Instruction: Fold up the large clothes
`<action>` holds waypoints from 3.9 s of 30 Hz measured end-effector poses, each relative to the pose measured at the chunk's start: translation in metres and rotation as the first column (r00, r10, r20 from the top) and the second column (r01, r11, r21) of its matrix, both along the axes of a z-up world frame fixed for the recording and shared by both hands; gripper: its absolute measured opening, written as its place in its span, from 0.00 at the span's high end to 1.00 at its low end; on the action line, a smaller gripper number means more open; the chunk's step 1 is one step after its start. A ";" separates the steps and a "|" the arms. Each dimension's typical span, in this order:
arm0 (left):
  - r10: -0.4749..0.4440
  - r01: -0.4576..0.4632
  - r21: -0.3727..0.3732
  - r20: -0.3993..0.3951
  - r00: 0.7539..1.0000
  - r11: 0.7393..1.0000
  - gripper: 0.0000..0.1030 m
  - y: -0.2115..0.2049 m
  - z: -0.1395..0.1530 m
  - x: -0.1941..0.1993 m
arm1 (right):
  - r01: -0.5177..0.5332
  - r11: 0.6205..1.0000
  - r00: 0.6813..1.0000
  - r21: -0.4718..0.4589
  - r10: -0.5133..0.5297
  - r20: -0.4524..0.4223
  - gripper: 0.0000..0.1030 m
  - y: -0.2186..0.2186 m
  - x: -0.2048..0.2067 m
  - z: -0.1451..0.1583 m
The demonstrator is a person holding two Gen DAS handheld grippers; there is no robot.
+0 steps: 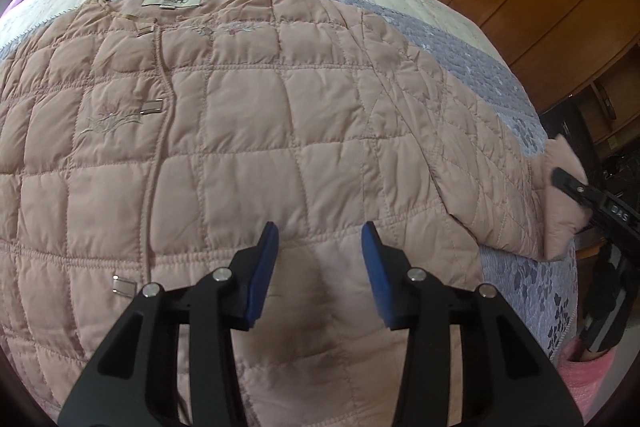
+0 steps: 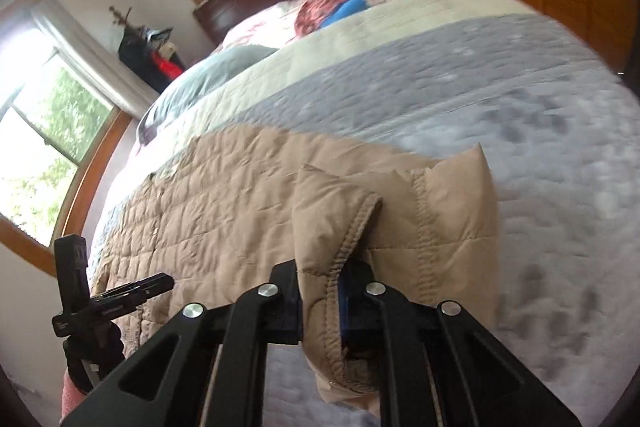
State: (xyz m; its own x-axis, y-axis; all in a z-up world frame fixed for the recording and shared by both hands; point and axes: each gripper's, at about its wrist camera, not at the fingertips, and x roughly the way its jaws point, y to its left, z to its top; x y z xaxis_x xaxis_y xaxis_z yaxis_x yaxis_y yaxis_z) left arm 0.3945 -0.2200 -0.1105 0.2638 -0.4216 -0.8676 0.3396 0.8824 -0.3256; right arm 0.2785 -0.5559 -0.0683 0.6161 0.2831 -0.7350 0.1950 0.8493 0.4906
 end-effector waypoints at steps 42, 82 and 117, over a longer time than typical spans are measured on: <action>-0.023 0.040 -0.199 0.084 0.996 0.979 0.99 -0.009 0.064 -0.044 | 0.241 0.970 0.969 0.007 -0.241 -0.052 0.60 -0.054 -0.042 -0.027; 0.342 -0.339 -0.038 0.107 0.934 0.940 0.73 0.222 0.050 0.011 | -0.097 0.992 0.994 -0.082 0.093 -0.058 0.54 0.105 0.014 -0.008; 0.383 -0.379 -0.059 0.134 0.914 0.924 0.29 0.292 0.063 -0.055 | -0.104 0.977 0.994 -0.188 0.097 -0.048 0.39 0.117 -0.010 0.013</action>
State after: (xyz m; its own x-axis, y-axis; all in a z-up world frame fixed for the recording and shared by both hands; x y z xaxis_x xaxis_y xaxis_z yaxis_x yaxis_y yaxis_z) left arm 0.3397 0.0724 -0.0478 0.5276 -0.2916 -0.7979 0.0239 0.9440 -0.3292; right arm 0.2682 -0.4385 -0.0548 0.5618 0.1950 -0.8040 0.1197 0.9425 0.3121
